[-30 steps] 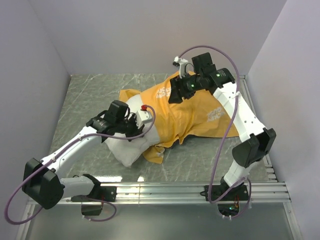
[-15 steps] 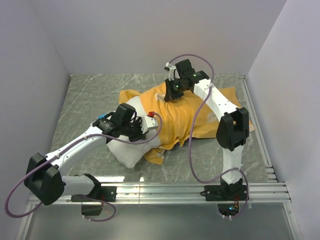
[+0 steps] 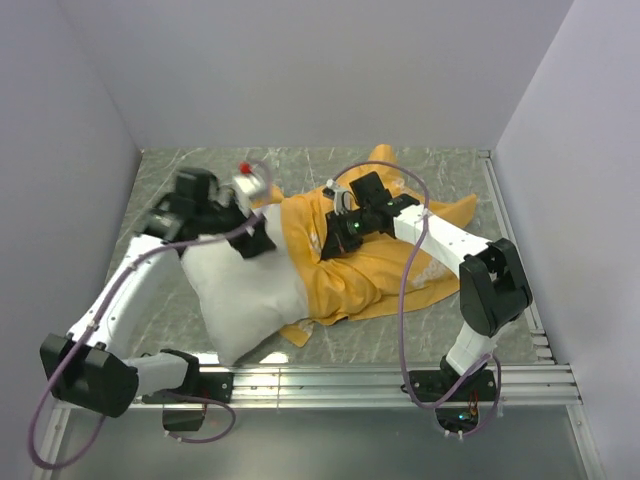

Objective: Put the pillow into the pillowcase

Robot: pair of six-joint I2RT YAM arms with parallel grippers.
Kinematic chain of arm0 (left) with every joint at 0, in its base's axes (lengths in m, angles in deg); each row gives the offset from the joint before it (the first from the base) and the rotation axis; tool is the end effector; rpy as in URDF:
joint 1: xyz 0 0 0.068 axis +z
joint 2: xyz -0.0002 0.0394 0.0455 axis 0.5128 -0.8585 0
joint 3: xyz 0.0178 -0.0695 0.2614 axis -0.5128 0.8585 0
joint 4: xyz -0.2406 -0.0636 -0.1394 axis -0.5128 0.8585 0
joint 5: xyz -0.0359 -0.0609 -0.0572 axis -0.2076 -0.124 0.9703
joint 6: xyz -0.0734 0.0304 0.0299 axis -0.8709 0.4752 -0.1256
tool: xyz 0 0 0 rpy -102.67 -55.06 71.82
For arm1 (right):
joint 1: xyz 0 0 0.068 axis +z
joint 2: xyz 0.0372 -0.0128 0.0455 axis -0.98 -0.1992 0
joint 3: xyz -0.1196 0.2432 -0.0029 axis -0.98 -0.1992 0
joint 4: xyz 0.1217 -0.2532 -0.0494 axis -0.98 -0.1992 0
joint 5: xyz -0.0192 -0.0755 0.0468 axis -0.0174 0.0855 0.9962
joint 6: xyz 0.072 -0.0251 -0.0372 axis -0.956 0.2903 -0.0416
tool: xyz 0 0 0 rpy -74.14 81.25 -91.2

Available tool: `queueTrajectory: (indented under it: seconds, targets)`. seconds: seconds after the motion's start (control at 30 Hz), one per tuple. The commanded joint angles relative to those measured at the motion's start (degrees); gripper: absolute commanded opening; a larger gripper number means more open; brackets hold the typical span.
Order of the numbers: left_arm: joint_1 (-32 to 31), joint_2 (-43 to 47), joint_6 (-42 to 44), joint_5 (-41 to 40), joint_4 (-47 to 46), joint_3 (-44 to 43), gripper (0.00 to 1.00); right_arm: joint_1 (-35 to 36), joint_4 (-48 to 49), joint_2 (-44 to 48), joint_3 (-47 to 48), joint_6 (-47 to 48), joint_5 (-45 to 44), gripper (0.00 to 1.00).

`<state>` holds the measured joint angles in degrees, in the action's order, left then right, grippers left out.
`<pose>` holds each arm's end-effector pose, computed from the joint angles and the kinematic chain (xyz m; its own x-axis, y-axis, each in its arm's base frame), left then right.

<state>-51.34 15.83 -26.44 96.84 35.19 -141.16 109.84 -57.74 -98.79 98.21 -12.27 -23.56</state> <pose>0.2639 -0.1478 0.3017 -0.3799 0.4273 -0.8205 0.8708 0.4644 -0.1613 0.3249 0.2516 0.2144 -0.7818 -0.3434 -0.5204 -0.6181 0.5371 0.5741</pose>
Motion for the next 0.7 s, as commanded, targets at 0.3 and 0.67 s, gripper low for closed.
queueTrajectory:
  seconds: [0.3,0.67]
  targets:
    - [22.34,-28.35,3.61,18.72,11.61,-23.46,0.99,1.8,-1.27,-1.44,-5.68,10.36,-2.63,0.0]
    - [12.85,-41.46,18.81,33.75,26.81,-24.95,0.73,4.35,1.8,1.99,-10.51,11.24,-8.97,0.0]
